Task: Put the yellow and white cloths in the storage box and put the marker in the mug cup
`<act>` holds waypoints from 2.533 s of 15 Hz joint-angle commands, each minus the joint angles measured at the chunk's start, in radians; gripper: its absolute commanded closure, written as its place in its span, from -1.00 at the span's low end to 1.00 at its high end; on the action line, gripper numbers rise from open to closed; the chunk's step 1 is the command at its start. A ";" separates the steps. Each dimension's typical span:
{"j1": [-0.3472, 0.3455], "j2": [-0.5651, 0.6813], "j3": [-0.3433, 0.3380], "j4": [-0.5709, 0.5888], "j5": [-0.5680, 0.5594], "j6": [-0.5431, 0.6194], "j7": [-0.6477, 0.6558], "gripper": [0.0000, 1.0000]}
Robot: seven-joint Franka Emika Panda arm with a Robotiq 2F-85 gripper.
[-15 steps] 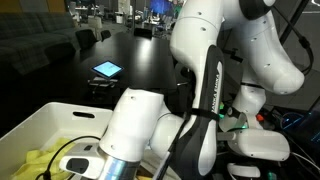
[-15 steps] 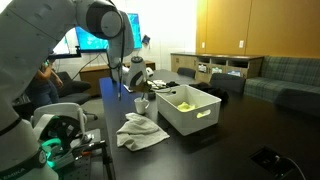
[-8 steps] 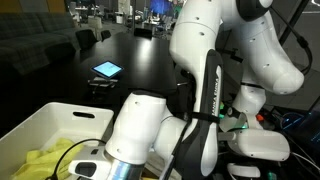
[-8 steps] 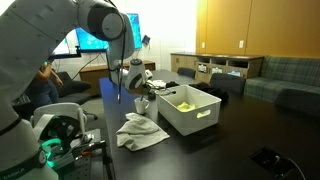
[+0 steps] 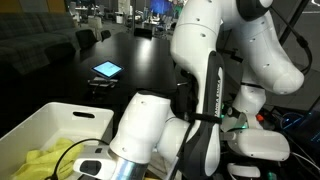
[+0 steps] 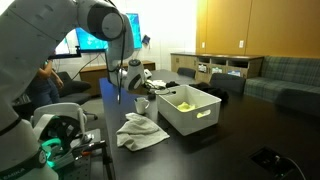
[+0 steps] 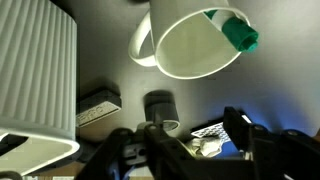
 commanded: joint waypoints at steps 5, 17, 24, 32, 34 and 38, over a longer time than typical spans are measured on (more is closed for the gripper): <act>-0.045 -0.142 -0.014 -0.082 0.010 0.027 0.082 -1.00; -0.069 -0.251 -0.173 -0.073 0.081 -0.099 0.152 -1.00; -0.090 -0.243 -0.234 -0.057 0.157 -0.200 0.131 -1.00; -0.223 -0.282 -0.149 -0.126 0.186 -0.295 0.030 -1.00; -0.229 -0.299 -0.158 -0.142 0.198 -0.340 0.006 -1.00; -0.225 -0.306 -0.180 -0.134 0.232 -0.427 -0.043 -1.00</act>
